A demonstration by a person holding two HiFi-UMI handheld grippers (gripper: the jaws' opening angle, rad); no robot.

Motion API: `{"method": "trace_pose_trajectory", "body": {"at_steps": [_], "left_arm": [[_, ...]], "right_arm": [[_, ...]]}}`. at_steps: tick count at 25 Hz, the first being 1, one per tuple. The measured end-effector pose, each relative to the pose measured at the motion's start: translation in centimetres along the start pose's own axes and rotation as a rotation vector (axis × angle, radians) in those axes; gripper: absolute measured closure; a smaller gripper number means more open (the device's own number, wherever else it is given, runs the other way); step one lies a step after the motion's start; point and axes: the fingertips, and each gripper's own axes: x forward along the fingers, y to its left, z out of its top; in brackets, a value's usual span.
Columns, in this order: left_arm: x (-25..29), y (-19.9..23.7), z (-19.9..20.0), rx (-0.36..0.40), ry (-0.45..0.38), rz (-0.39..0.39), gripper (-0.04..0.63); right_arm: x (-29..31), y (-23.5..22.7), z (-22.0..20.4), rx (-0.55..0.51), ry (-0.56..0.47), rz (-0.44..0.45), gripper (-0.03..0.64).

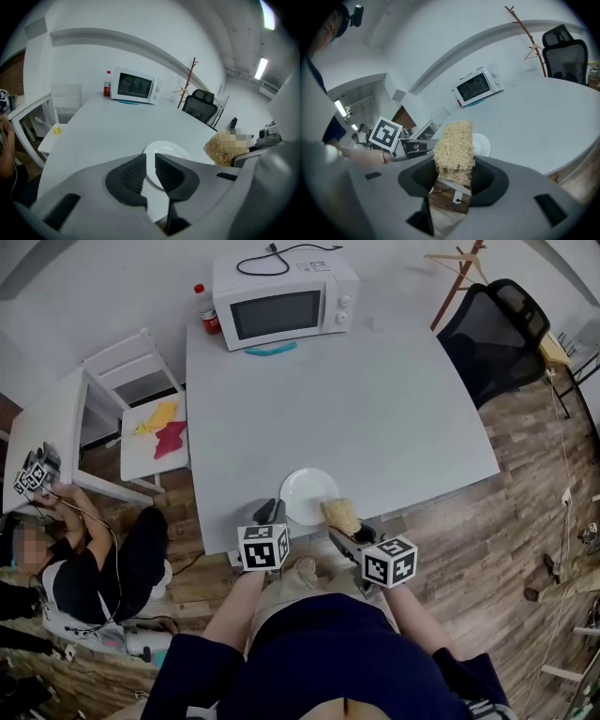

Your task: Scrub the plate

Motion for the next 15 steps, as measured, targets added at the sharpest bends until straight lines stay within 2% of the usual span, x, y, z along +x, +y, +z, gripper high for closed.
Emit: {"method": "trace_pose_trajectory", "body": {"at_steps": [7, 15], "left_arm": [[-2.9, -2.3, 0.1, -0.069, -0.064, 0.056, 0.572], [-6.3, -7.0, -1.9, -0.143, -0.121, 0.113, 0.577]], "right_arm": [[-2.0, 0.4, 1.3, -0.042, 0.004, 0.096, 0.437], [-6.4, 1.0, 0.4, -0.098, 0.027, 0.206, 0.437]]}}
